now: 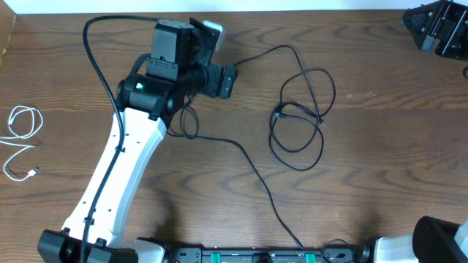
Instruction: Untangle cables
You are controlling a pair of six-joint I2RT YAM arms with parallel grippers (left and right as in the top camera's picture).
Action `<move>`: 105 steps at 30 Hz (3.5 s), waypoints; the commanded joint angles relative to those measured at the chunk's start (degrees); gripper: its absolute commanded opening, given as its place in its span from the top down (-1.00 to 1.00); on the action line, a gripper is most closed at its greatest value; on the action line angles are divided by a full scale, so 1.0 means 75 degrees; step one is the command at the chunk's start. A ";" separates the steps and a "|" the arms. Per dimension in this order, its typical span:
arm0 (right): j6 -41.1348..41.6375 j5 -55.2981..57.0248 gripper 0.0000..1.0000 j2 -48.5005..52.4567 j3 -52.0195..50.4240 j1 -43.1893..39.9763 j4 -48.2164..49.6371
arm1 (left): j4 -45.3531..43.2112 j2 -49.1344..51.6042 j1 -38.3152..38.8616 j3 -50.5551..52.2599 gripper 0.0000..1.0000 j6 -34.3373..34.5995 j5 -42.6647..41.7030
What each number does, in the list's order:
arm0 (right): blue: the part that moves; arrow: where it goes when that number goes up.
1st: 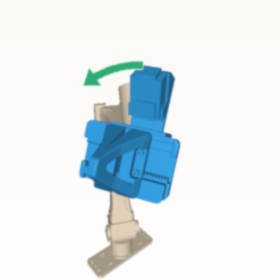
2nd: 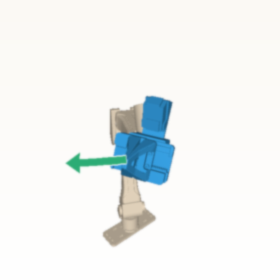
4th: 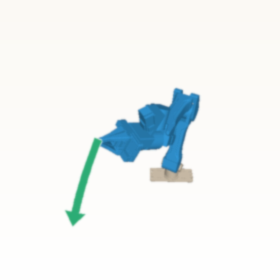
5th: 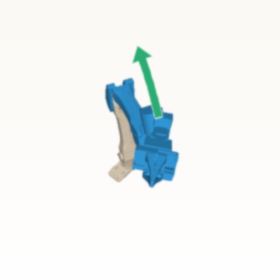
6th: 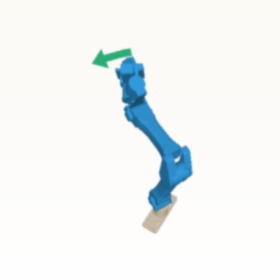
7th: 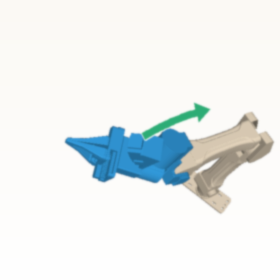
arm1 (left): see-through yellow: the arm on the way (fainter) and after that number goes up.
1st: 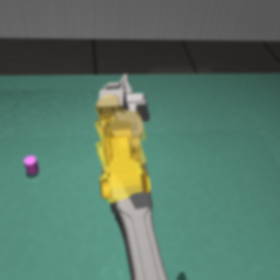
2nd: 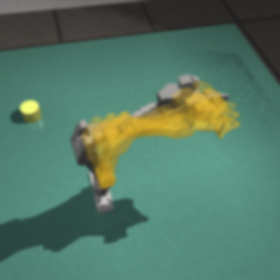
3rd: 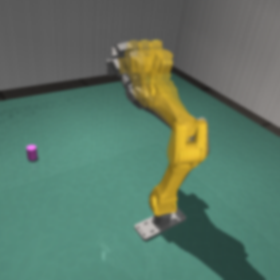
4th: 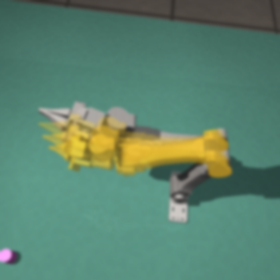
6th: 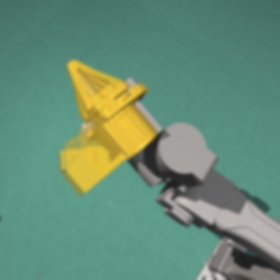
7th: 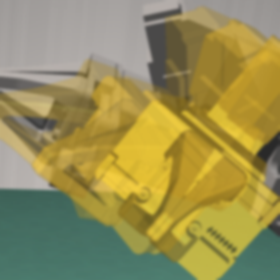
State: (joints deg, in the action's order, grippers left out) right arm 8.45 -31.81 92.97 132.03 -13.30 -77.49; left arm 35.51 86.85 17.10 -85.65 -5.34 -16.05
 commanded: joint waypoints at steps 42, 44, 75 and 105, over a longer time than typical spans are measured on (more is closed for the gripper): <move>-0.0460 0.0227 -0.54 0.0006 -0.0624 0.0038 -0.0842 | -0.4051 0.6033 0.3144 -0.1641 -0.22 0.4613 0.0901; -0.0460 0.0227 -0.54 0.0006 -0.0857 0.0038 -0.0807 | -0.4153 0.6035 0.3144 -0.1641 0.14 0.4613 0.0898; -0.0571 0.0254 -0.55 0.0006 -0.1877 0.0332 -0.0044 | -0.0973 -0.0688 0.0647 -0.1644 0.85 0.3267 -0.0023; -0.0562 0.0248 -0.60 0.0006 -0.2643 0.0589 0.0580 | 0.3121 0.0994 -0.0248 0.1836 0.50 0.4867 0.1766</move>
State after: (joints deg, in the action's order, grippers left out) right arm 5.13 -29.91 92.97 112.38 -9.45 -73.38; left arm 59.92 93.27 15.16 -74.85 30.15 -3.88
